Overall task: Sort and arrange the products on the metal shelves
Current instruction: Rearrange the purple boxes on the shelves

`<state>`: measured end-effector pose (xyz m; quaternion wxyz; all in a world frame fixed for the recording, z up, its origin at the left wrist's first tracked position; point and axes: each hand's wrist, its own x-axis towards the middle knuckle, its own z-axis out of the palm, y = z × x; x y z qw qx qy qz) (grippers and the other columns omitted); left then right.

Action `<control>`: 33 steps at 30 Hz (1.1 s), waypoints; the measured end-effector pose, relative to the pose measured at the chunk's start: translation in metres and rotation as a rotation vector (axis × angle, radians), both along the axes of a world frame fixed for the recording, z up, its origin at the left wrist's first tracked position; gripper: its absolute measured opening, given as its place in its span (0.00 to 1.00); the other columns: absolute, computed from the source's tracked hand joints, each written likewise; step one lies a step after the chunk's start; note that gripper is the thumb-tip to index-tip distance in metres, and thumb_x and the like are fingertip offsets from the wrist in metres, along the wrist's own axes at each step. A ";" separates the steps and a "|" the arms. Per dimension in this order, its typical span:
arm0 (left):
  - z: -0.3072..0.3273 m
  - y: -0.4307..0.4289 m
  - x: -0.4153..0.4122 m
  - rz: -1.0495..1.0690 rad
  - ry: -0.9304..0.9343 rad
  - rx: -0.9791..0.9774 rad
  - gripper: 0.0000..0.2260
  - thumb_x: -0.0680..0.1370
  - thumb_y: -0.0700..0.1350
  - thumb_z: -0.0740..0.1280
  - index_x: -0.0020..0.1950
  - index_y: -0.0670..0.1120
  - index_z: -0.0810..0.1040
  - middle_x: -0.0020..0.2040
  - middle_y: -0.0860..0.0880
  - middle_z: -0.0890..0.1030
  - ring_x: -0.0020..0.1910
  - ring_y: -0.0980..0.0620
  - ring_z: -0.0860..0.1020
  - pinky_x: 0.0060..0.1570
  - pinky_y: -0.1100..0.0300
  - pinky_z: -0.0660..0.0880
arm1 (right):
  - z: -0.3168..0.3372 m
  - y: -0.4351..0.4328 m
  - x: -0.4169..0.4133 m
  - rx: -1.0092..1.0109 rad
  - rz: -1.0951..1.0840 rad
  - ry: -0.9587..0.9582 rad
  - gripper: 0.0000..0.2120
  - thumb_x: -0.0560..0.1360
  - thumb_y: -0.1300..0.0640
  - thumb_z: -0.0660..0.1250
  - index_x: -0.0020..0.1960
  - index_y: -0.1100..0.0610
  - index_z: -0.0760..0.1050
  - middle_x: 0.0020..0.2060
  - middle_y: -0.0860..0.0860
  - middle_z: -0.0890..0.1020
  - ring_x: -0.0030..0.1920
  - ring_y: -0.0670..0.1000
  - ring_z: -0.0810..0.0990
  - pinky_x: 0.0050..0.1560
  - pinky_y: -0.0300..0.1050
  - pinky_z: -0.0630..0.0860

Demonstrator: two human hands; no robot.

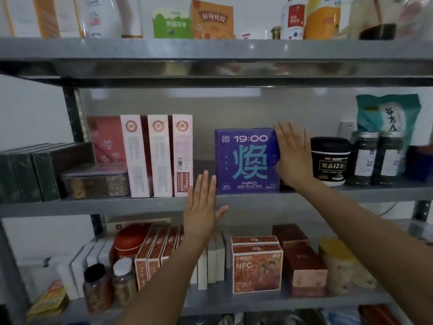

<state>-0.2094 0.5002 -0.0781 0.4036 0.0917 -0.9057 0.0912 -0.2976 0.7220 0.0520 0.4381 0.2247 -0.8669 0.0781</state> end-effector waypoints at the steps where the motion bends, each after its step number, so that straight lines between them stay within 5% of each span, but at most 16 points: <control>1: 0.001 0.002 0.001 0.020 -0.016 -0.003 0.36 0.79 0.64 0.47 0.79 0.43 0.46 0.79 0.42 0.45 0.78 0.45 0.42 0.75 0.52 0.35 | -0.002 0.000 0.000 -0.043 0.052 0.020 0.40 0.73 0.58 0.70 0.79 0.57 0.51 0.78 0.55 0.55 0.78 0.55 0.48 0.77 0.61 0.43; 6: 0.004 0.011 0.004 0.136 -0.137 0.035 0.37 0.79 0.67 0.39 0.74 0.45 0.26 0.75 0.45 0.28 0.73 0.47 0.27 0.69 0.51 0.23 | -0.003 0.002 0.005 -0.288 0.277 0.061 0.23 0.81 0.52 0.63 0.73 0.60 0.65 0.73 0.58 0.67 0.75 0.58 0.60 0.76 0.61 0.51; 11: 0.011 0.019 0.007 0.163 -0.170 0.087 0.38 0.79 0.67 0.40 0.76 0.44 0.29 0.77 0.45 0.32 0.75 0.47 0.30 0.71 0.51 0.28 | -0.010 0.009 0.023 -0.589 0.607 -0.071 0.19 0.77 0.58 0.70 0.64 0.63 0.70 0.65 0.60 0.72 0.64 0.55 0.73 0.61 0.43 0.70; 14: 0.020 0.025 0.012 -0.026 -0.141 0.296 0.40 0.79 0.66 0.50 0.77 0.46 0.32 0.78 0.48 0.35 0.76 0.51 0.32 0.72 0.54 0.30 | -0.011 0.017 0.035 -0.705 0.698 -0.102 0.18 0.73 0.60 0.74 0.59 0.62 0.72 0.61 0.55 0.73 0.59 0.49 0.73 0.59 0.43 0.74; 16: 0.030 0.033 0.017 -0.258 -0.024 0.511 0.40 0.79 0.63 0.57 0.79 0.48 0.38 0.80 0.51 0.41 0.78 0.53 0.37 0.74 0.54 0.33 | -0.013 0.022 0.044 -0.759 0.749 -0.129 0.18 0.71 0.62 0.75 0.57 0.61 0.72 0.59 0.53 0.72 0.59 0.51 0.74 0.59 0.50 0.77; 18: 0.042 0.043 0.024 -0.551 0.060 0.761 0.34 0.79 0.59 0.62 0.79 0.51 0.51 0.79 0.51 0.58 0.78 0.53 0.55 0.76 0.49 0.52 | -0.016 0.024 0.052 -0.771 0.755 -0.147 0.18 0.70 0.64 0.75 0.56 0.62 0.72 0.59 0.57 0.72 0.60 0.52 0.75 0.58 0.54 0.79; 20: 0.055 0.053 0.033 -0.772 0.081 1.003 0.23 0.79 0.54 0.65 0.72 0.56 0.61 0.66 0.60 0.72 0.64 0.66 0.72 0.63 0.59 0.71 | -0.017 0.026 0.058 -0.779 0.757 -0.154 0.17 0.70 0.64 0.76 0.55 0.63 0.73 0.59 0.58 0.72 0.59 0.51 0.75 0.57 0.54 0.79; 22: 0.066 0.057 0.037 -0.787 0.128 1.111 0.21 0.78 0.53 0.67 0.67 0.56 0.62 0.59 0.61 0.72 0.56 0.67 0.74 0.58 0.62 0.73 | -0.015 0.028 0.064 -0.824 0.775 -0.173 0.16 0.70 0.64 0.75 0.54 0.61 0.73 0.59 0.55 0.73 0.58 0.46 0.76 0.55 0.49 0.80; 26: 0.074 0.056 0.047 -0.825 0.127 1.175 0.14 0.78 0.53 0.65 0.59 0.55 0.64 0.59 0.53 0.72 0.56 0.56 0.78 0.51 0.60 0.78 | -0.011 0.036 0.072 -0.955 0.803 -0.319 0.14 0.71 0.60 0.75 0.51 0.53 0.73 0.52 0.45 0.78 0.48 0.35 0.79 0.41 0.33 0.79; 29: 0.070 0.062 0.058 -0.853 0.132 1.261 0.08 0.78 0.54 0.65 0.52 0.56 0.66 0.51 0.56 0.79 0.45 0.61 0.83 0.38 0.67 0.79 | -0.015 0.041 0.076 -1.019 0.808 -0.484 0.15 0.71 0.55 0.75 0.52 0.47 0.72 0.50 0.43 0.79 0.47 0.37 0.82 0.35 0.32 0.78; 33: 0.048 0.070 0.069 -0.700 0.162 1.388 0.15 0.75 0.60 0.65 0.53 0.51 0.70 0.48 0.51 0.83 0.42 0.54 0.84 0.40 0.60 0.80 | -0.050 0.049 0.086 -1.138 0.919 -0.771 0.31 0.67 0.53 0.78 0.65 0.48 0.67 0.53 0.48 0.82 0.51 0.44 0.84 0.42 0.39 0.81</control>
